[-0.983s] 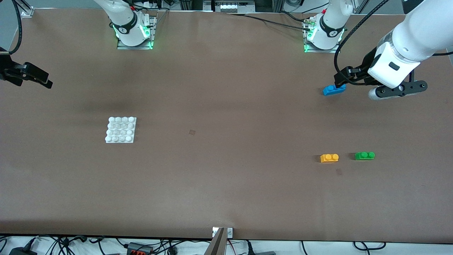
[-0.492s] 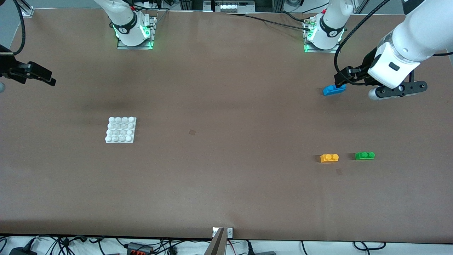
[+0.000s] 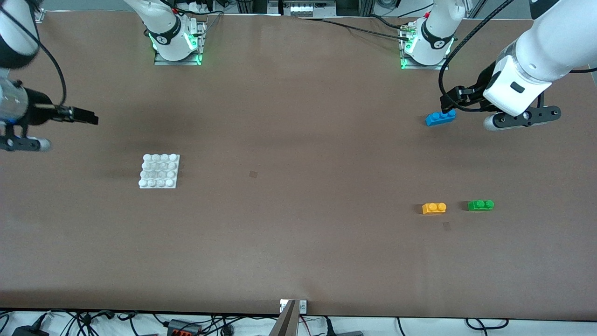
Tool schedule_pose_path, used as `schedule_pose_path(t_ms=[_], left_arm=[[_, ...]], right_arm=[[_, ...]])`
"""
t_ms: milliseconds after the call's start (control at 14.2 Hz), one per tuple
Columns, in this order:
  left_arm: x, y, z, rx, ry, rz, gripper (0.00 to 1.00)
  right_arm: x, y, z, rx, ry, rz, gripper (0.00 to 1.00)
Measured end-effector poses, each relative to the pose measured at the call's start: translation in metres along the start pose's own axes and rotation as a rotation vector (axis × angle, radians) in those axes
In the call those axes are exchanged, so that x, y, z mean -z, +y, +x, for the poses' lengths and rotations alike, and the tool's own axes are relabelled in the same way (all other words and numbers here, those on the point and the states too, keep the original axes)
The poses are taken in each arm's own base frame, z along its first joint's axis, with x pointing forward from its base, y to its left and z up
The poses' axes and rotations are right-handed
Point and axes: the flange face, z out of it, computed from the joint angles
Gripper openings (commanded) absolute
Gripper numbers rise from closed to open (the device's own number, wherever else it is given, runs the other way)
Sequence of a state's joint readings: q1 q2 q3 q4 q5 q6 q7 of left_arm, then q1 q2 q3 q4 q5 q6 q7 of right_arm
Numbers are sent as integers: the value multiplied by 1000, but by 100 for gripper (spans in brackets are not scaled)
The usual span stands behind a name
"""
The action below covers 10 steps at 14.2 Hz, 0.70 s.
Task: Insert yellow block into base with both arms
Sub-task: 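Move the right gripper over the white studded base plate, then lower the right gripper and grasp the white base plate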
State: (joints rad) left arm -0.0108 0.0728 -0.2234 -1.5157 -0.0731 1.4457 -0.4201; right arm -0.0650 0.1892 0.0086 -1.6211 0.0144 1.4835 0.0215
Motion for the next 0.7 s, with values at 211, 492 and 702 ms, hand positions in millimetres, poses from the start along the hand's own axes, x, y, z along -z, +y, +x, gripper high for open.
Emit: schedule_pose_path(t_ms=[211,492,702], left_arm=[[0,1,-1,-3,-2,1,100],[0,1,-1,-6,-3,2,100],[0,1,-1,-7,-4,2,100]], right_arm=[[-64,-5,51,8,-47,0,100],[-143,-9,97,10,13,3,100],[-190,-12,99,15,35,2,100]])
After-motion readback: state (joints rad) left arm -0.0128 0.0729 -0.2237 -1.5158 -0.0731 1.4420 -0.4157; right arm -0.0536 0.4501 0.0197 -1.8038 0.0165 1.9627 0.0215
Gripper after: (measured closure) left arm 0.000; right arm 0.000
